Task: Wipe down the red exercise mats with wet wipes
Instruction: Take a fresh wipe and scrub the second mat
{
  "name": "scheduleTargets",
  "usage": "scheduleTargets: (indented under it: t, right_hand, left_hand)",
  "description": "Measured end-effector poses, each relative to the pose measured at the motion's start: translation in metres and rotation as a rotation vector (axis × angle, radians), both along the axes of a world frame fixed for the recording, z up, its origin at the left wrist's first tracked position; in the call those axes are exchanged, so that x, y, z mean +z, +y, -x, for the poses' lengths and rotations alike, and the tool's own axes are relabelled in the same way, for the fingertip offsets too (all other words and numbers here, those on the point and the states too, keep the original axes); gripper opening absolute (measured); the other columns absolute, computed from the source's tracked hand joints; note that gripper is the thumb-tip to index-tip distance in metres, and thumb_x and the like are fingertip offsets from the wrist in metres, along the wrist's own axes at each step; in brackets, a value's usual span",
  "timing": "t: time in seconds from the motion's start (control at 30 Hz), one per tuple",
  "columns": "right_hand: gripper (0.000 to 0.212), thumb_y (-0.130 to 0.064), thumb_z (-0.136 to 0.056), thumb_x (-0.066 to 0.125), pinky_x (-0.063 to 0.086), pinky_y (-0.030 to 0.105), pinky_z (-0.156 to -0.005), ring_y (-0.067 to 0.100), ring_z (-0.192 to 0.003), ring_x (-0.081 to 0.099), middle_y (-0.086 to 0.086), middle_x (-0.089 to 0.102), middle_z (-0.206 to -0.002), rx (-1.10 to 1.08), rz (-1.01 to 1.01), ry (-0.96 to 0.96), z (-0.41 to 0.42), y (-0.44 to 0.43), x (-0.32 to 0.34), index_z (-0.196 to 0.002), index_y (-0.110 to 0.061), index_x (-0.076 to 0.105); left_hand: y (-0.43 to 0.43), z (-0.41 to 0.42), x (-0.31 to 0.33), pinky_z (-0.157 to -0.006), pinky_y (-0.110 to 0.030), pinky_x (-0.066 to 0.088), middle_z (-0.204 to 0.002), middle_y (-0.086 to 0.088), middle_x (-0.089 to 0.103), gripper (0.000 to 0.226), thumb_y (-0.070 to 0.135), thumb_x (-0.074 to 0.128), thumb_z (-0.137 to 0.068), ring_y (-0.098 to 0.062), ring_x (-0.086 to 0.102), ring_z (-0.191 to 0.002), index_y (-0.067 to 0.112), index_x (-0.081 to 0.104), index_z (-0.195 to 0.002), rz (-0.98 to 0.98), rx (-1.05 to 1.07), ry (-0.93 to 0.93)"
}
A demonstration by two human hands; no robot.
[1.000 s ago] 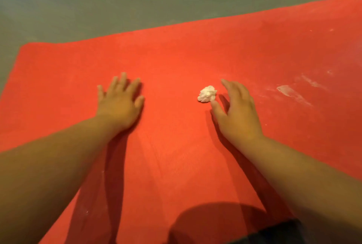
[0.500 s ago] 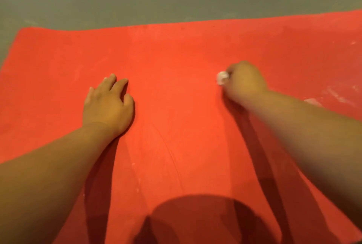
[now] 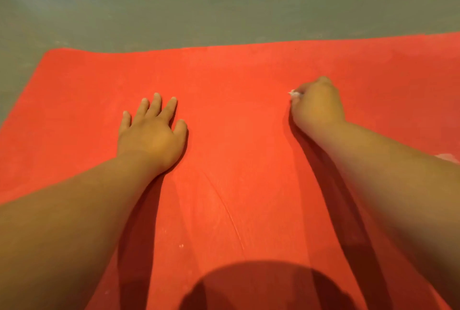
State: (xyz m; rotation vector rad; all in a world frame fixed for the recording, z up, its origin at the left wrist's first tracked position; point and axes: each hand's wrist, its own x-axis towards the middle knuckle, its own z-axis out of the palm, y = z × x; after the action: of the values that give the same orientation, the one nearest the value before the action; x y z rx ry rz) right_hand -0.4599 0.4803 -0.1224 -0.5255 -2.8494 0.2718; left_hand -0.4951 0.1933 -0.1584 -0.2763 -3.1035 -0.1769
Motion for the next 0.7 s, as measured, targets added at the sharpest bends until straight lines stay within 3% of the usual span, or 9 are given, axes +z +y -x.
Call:
scheduleTargets:
  t: [0.03, 0.1, 0.23, 0.3, 0.33, 0.4, 0.47, 0.5, 0.7]
  right_hand:
    - [0.027, -0.014, -0.092, 0.048, 0.04, 0.035, -0.093, 0.036, -0.109, 0.053, 0.023, 0.062, -0.109, -0.134, 0.022, -0.004, 0.009, 0.0, -0.001, -0.105, 0.0, 0.067]
    - [0.025, -0.012, -0.092, 0.047, 0.04, 0.033, -0.092, 0.034, -0.11, 0.052, 0.019, 0.064, -0.107, -0.076, 0.01, -0.011, 0.024, -0.033, -0.004, -0.101, -0.001, 0.068]
    - [0.024, -0.018, -0.091, 0.051, 0.038, 0.034, -0.089, 0.028, -0.099, 0.053, 0.013, 0.061, -0.101, 0.549, 0.069, 0.087, 0.017, -0.11, -0.017, -0.1, -0.008, 0.071]
    - [0.024, -0.022, -0.091, 0.054, 0.037, 0.033, -0.088, 0.024, -0.097, 0.051, 0.009, 0.058, -0.1, 0.679, 0.09, 0.106, 0.019, -0.099, -0.015, -0.105, -0.013, 0.071]
    - [0.025, -0.024, -0.092, 0.054, 0.035, 0.032, -0.089, 0.023, -0.099, 0.051, 0.008, 0.058, -0.099, 0.625, 0.023, 0.109, 0.027, -0.08, -0.015, -0.108, -0.014, 0.071]
    - [0.026, -0.021, -0.093, 0.051, 0.034, 0.033, -0.092, 0.028, -0.106, 0.05, 0.012, 0.061, -0.104, 0.275, -0.107, 0.051, 0.049, -0.026, -0.008, -0.109, -0.012, 0.07]
    - [0.027, -0.014, -0.092, 0.049, 0.038, 0.035, -0.093, 0.032, -0.111, 0.051, 0.019, 0.064, -0.109, -0.101, -0.094, -0.038, 0.056, 0.004, 0.002, -0.107, -0.004, 0.069]
    - [0.027, -0.012, -0.092, 0.048, 0.04, 0.035, -0.093, 0.033, -0.11, 0.053, 0.02, 0.065, -0.109, -0.144, -0.083, -0.042, 0.061, 0.0, 0.004, -0.105, -0.001, 0.069]
    - [0.024, -0.018, -0.089, 0.054, 0.043, 0.029, -0.087, 0.024, -0.096, 0.056, 0.01, 0.061, -0.102, 0.561, 0.189, 0.093, 0.046, -0.128, -0.016, -0.104, -0.017, 0.073]
  left_hand:
    - [0.001, 0.006, 0.001, -0.117, -0.048, 0.005, -0.161, 0.004, 0.007, 0.062, 0.052, 0.019, -0.091, -0.018, 0.005, -0.148, 0.036, 0.013, -0.151, 0.003, -0.002, -0.009]
    - [0.003, 0.018, 0.001, -0.117, -0.049, 0.004, -0.161, 0.005, 0.005, 0.062, 0.052, 0.019, -0.091, -0.018, 0.004, -0.148, 0.037, 0.012, -0.151, 0.016, -0.005, -0.016]
    - [0.005, 0.048, 0.003, -0.117, -0.051, 0.004, -0.161, 0.005, 0.005, 0.06, 0.051, 0.02, -0.093, -0.019, 0.004, -0.148, 0.036, 0.012, -0.151, 0.012, -0.017, -0.022]
    - [0.003, 0.06, 0.004, -0.117, -0.051, 0.004, -0.161, 0.005, 0.005, 0.06, 0.051, 0.019, -0.093, -0.019, 0.004, -0.148, 0.036, 0.012, -0.151, 0.019, -0.024, -0.032]
    - [0.004, 0.064, 0.002, -0.117, -0.051, 0.004, -0.161, 0.005, 0.004, 0.06, 0.051, 0.018, -0.093, -0.019, 0.004, -0.148, 0.036, 0.011, -0.151, 0.026, -0.028, -0.027]
    - [0.004, 0.072, 0.002, -0.117, -0.05, 0.004, -0.161, 0.005, 0.004, 0.061, 0.051, 0.018, -0.093, -0.018, 0.004, -0.148, 0.036, 0.011, -0.151, 0.036, -0.041, -0.004]
    - [0.004, 0.081, 0.001, -0.117, -0.049, 0.005, -0.161, 0.005, 0.005, 0.06, 0.051, 0.02, -0.093, -0.017, 0.006, -0.148, 0.036, 0.013, -0.151, 0.019, -0.049, 0.004]
    - [0.005, 0.086, 0.002, -0.117, -0.048, 0.006, -0.161, 0.004, 0.007, 0.06, 0.05, 0.021, -0.093, -0.017, 0.007, -0.147, 0.036, 0.015, -0.151, 0.005, -0.051, 0.008]
    - [0.005, 0.121, 0.002, -0.117, -0.048, 0.01, -0.16, 0.0, 0.014, 0.057, 0.046, 0.027, -0.093, -0.02, 0.014, -0.146, 0.033, 0.025, -0.149, -0.034, -0.062, 0.041]
